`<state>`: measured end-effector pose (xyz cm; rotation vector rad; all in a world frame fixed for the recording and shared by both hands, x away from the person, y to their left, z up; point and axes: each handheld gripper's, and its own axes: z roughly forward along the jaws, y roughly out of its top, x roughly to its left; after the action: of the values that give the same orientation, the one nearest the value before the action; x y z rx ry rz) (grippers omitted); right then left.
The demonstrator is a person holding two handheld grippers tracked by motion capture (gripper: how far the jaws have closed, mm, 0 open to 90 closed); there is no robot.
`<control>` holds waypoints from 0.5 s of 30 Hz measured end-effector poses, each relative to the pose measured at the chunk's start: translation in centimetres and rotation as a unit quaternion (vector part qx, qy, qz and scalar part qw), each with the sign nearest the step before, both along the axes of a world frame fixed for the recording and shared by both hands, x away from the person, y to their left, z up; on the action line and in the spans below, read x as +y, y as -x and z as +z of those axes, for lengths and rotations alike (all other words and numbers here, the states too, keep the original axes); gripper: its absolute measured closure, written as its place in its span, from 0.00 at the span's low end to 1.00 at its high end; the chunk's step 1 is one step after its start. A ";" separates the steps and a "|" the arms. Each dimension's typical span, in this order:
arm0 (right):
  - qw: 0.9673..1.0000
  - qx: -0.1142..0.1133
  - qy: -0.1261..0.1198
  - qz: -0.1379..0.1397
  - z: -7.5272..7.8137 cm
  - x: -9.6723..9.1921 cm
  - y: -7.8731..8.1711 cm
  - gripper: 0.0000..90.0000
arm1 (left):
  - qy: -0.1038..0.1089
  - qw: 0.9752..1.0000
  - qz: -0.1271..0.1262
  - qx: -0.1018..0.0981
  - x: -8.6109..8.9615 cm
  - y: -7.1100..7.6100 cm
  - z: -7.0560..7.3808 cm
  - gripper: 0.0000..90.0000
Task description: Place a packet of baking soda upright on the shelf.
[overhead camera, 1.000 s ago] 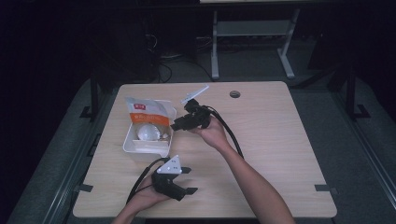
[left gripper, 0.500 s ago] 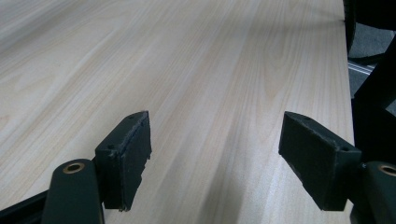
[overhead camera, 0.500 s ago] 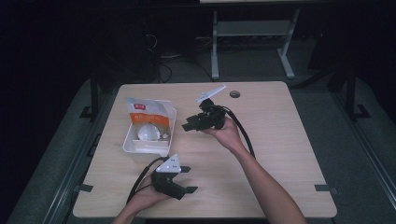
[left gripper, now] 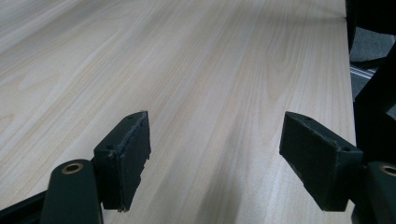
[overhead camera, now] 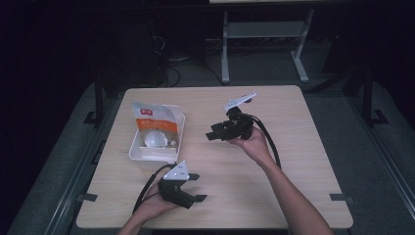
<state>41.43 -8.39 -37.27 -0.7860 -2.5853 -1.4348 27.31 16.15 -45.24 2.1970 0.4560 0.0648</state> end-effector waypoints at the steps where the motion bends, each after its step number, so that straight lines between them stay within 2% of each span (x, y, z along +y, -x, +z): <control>1: 1.000 0.000 -0.001 -0.001 0.0 -0.3 0.1 0.55 | 0.001 1.000 0.001 0.001 0.0 0.0 0.0 0.27; 15: 1.000 0.002 0.010 -0.021 -0.4 -3.9 1.8 0.52 | 0.004 1.000 0.006 0.003 0.2 -0.2 0.0 0.27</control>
<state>39.64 -12.27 -37.65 -0.8504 -2.6003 -1.4184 27.47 16.33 -45.22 2.1863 0.4727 0.0633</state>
